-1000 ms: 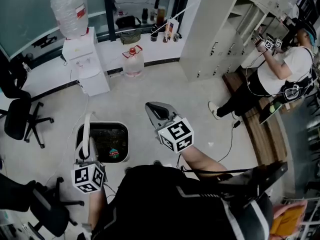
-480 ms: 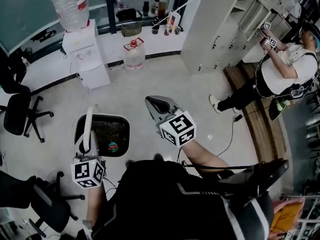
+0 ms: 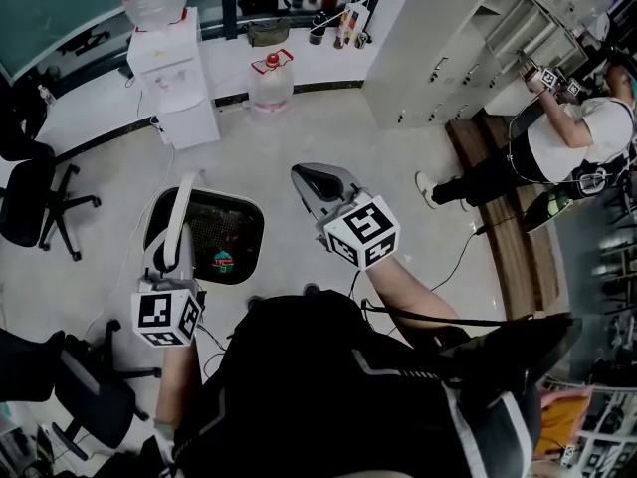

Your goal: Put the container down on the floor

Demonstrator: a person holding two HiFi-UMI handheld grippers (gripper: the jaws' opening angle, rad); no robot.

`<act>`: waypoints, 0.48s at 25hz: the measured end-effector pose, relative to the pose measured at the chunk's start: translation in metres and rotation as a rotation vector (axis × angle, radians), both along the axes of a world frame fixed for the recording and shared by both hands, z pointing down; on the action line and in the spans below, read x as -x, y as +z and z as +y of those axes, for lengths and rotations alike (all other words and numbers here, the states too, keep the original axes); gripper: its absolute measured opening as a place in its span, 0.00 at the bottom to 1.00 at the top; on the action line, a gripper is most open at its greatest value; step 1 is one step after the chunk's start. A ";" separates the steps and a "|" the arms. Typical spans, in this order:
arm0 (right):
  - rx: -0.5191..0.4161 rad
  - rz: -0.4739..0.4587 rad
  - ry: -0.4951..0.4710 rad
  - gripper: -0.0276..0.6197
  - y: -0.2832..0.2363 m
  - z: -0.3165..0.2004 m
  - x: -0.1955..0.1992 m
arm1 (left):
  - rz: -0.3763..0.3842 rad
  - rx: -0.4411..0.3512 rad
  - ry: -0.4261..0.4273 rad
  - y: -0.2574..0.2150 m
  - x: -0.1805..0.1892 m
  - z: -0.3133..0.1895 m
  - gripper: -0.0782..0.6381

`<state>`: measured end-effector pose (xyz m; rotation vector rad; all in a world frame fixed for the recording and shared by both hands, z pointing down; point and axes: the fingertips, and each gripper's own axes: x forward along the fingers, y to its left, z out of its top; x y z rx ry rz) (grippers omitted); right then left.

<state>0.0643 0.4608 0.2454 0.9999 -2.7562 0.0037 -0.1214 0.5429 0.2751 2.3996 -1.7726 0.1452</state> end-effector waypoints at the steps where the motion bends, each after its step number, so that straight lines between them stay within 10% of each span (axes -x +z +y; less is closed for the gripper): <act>1: -0.004 0.007 -0.018 0.05 0.001 0.002 0.005 | -0.006 -0.007 0.021 0.000 0.000 -0.001 0.12; 12: 0.017 0.028 -0.025 0.05 0.014 -0.019 0.025 | -0.018 -0.011 0.109 0.000 0.013 -0.034 0.12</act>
